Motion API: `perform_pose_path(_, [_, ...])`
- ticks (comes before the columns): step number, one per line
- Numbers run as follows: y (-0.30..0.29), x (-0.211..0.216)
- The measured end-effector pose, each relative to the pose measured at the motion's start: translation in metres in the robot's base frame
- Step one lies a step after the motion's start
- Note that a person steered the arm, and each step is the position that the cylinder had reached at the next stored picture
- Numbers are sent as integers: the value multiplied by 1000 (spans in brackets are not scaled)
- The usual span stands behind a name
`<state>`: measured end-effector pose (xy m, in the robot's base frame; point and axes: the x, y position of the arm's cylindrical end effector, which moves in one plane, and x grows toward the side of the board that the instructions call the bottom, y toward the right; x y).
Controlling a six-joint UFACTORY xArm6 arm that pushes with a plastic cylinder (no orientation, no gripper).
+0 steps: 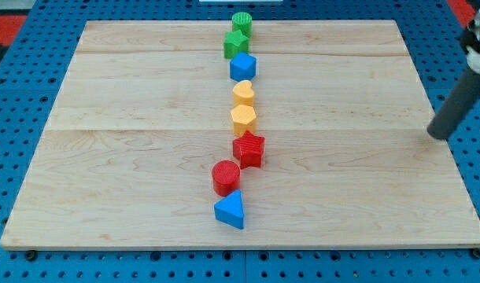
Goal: Move your arm to the top right of the yellow heart
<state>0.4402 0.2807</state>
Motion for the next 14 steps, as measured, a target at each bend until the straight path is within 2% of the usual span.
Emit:
perform_pose_path(1, [-23, -61])
perform_pose_path(2, [-68, -105])
perform_pose_path(4, [-160, -158])
perform_pose_path(6, [-225, -156])
perform_pose_path(8, [-252, -143])
perform_pose_path(10, [-254, -133])
perform_pose_path(12, [-233, -89])
perform_pose_path(14, [-255, -85])
